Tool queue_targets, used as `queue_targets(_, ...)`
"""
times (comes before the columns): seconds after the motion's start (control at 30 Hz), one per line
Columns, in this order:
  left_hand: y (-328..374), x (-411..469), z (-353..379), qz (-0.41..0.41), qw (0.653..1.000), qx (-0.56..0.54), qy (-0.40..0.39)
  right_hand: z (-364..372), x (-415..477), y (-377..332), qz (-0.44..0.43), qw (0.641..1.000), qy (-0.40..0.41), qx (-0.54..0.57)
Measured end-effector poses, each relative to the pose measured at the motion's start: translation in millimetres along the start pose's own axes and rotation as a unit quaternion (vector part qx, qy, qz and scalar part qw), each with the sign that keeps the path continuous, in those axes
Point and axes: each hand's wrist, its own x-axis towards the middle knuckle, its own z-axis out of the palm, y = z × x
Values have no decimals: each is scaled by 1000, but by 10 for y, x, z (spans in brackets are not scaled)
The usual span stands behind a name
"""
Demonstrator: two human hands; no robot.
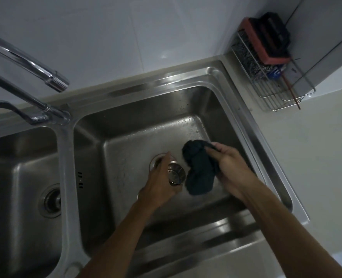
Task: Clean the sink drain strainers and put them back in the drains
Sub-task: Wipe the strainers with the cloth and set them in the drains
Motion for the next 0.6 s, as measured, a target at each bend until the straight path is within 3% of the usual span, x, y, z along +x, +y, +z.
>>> queue_targets(0.27, -308, 195, 638, 49, 961, 269, -34, -472, -104, -187, -50, 998, 31, 1)
queue_targets(0.43, -331, 205, 589, 46, 944, 319, -71, -460, -102, -132, -37, 998, 46, -7)
queue_targets(0.6, -356, -27, 312, -12, 937, 337, -89, -320, -107, -112, -22, 999, 45, -13)
